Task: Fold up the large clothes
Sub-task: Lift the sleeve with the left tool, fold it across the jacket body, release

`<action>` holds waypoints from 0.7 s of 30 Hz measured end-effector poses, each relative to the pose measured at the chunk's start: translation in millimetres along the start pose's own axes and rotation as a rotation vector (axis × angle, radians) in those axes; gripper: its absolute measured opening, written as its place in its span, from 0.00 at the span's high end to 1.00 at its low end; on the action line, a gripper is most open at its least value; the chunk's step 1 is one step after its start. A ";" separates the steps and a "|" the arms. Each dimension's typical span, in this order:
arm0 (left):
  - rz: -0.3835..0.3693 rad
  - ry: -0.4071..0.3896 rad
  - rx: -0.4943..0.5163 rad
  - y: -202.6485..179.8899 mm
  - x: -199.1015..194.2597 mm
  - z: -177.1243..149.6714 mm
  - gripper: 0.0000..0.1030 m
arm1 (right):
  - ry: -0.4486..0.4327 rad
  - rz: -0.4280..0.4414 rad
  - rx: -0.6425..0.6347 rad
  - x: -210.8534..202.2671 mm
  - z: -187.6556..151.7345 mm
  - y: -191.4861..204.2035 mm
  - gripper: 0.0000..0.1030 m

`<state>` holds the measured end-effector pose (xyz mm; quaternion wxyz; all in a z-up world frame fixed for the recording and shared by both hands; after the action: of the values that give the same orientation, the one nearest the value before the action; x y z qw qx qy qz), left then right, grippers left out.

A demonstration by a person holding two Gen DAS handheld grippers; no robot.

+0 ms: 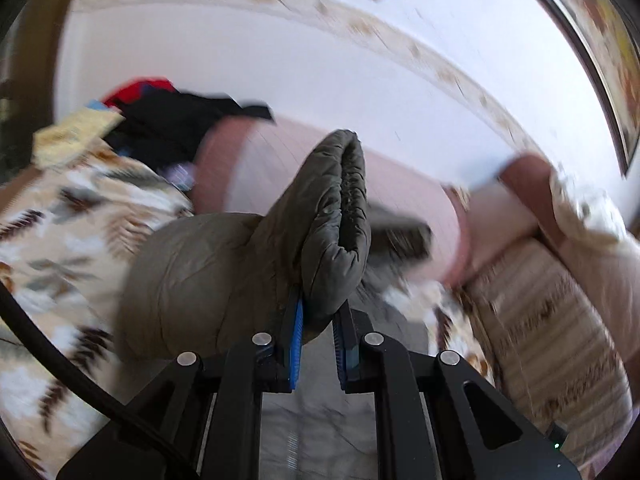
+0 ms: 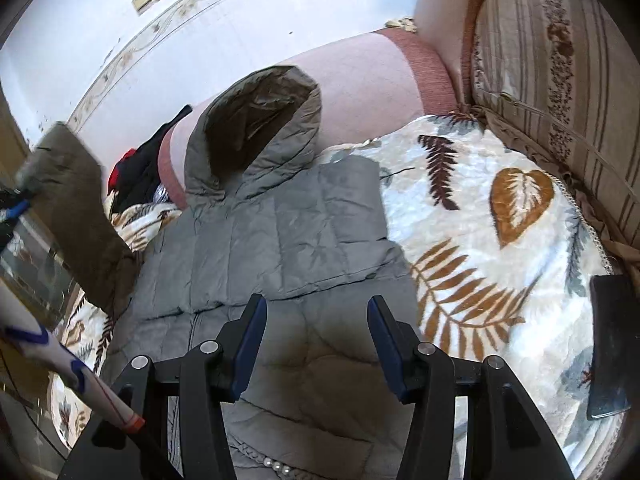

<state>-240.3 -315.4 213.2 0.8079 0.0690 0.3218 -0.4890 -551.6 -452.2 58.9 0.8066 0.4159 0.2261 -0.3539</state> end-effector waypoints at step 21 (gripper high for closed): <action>-0.071 0.298 0.235 -75.9 116.1 -143.8 0.51 | -0.014 -0.014 0.024 6.7 8.6 -3.9 0.44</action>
<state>-332.2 -379.6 47.8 0.7200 0.2232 0.3807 -0.5356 -549.6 -463.4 57.2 0.8008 0.4213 0.2189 -0.3651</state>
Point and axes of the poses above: each gripper's, at about its wrist camera, not at the fingertips, and x roughly the way its jaws point, y to its left, z to its top, the point moved 5 cm from there along x, roughly the way its jaws point, and after that the axes turned 12 degrees about x, right-handed, at the moved point
